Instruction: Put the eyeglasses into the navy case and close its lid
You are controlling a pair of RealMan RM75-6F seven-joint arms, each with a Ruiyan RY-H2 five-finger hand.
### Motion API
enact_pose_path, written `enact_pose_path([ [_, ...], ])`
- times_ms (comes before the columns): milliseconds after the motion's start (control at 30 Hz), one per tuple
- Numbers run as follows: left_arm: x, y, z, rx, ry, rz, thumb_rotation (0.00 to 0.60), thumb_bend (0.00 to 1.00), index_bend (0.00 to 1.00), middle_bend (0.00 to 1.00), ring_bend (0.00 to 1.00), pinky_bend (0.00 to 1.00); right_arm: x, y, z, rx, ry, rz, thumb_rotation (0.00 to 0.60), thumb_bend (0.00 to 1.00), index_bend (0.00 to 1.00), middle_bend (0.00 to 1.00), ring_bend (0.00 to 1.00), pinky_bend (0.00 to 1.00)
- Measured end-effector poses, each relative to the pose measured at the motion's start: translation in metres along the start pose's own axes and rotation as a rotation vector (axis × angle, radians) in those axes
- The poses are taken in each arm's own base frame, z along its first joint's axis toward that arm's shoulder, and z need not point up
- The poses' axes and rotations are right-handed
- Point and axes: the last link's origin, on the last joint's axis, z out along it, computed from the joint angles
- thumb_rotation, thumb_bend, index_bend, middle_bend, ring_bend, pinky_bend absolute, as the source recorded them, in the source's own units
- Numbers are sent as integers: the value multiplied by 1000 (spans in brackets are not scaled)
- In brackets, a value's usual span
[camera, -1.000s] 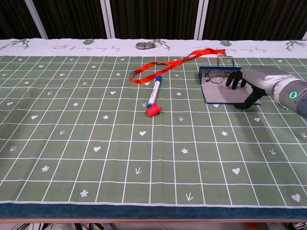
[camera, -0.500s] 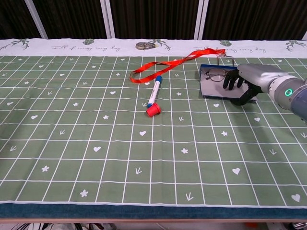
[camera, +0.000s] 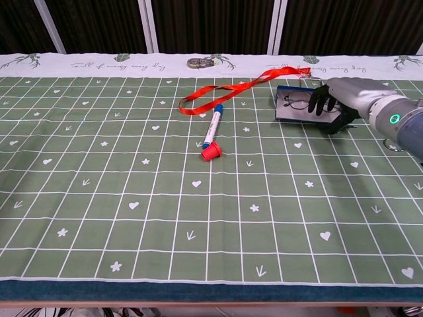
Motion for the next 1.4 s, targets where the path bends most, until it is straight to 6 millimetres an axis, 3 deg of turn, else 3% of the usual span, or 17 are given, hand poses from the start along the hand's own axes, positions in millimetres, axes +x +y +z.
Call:
enact_pose_path([
  [300,0,0,0,0,-1,-1,600,357,115,0,0,0,12,2,15,-21,36,-49,600,487,396,369,325,234],
  [867,0,0,0,2,-6,-4,600,358,117,0,0,0,5,0,19,-39,-26,-3,600,457,564,369,325,234],
  [1400,0,-1,0,5,-10,-13,600,357,123,0,0,0,4,-3,18,-37,-38,27,600,578,641,379,325,234],
])
